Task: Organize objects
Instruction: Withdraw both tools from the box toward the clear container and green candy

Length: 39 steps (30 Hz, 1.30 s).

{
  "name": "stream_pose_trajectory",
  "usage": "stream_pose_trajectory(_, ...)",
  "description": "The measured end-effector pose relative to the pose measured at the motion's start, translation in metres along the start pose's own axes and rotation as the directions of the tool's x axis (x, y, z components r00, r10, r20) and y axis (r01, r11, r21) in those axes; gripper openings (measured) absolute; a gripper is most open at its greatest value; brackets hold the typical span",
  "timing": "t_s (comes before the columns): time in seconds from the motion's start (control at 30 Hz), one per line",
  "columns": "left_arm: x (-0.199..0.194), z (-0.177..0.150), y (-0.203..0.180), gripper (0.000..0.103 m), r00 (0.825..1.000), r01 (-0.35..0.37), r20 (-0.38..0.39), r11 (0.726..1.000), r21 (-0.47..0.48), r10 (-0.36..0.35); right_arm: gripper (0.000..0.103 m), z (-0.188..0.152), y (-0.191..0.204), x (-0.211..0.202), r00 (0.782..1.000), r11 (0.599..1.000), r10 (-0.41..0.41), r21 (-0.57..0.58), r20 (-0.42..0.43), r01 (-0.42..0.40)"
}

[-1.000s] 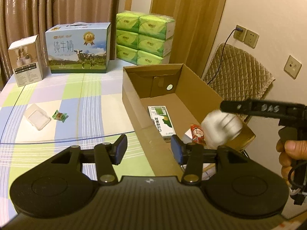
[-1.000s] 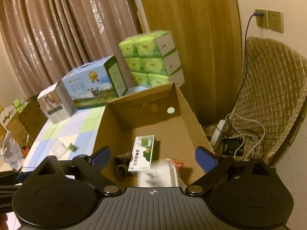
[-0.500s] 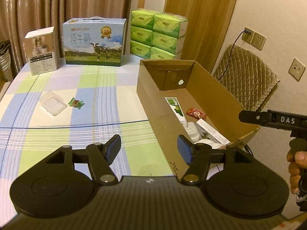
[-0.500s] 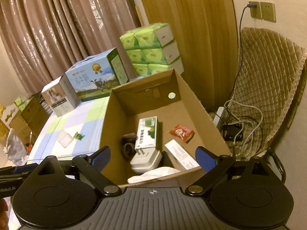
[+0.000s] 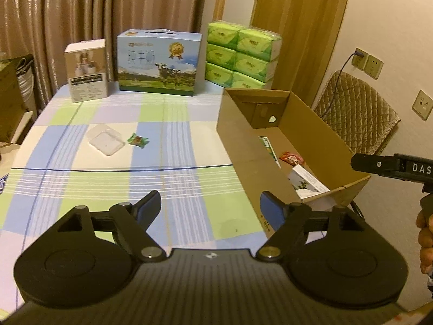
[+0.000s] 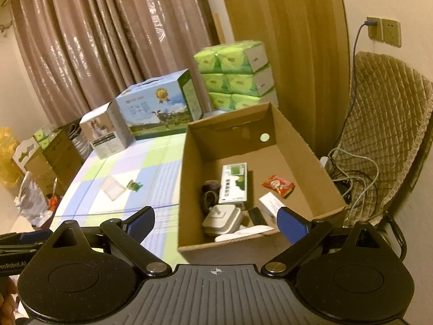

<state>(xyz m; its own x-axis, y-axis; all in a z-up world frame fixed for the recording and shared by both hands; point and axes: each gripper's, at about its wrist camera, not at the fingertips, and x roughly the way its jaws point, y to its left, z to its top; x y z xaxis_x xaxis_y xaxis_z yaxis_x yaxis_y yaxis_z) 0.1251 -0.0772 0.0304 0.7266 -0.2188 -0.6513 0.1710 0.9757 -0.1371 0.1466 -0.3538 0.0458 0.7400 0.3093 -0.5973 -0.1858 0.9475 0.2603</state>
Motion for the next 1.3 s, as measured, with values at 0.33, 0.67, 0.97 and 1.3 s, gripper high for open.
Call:
stream_pose_trajectory(0.33,-0.024,-0.007,0.023,0.087,0.999,-0.044,0.018,0.999,-0.024,0.044,0.097,-0.008,0.026,-0.004,1.0,0.999,0.019,-0.04,-0.008,-0.019)
stream_pose_trajectory(0.67,-0.035,-0.014,0.039,0.094,0.997,-0.075,0.022,0.996,-0.043,0.076,0.099,-0.011,0.046,-0.006,0.999,0.997,0.038,-0.069,-0.012,-0.038)
stream_pose_trajectory(0.97,-0.038,-0.016,0.055,0.101,0.993,-0.112,0.028,0.992,-0.058,0.114,0.101,-0.011,0.067,-0.002,0.997,0.991,0.071,-0.115,-0.015,-0.072)
stream_pose_trajectory(1.3,-0.033,-0.02,0.094,0.102,0.978,-0.206,0.023,0.976,-0.067,0.208,0.101,-0.011,0.109,0.025,0.99,0.971,0.133,-0.196,-0.041,-0.139)
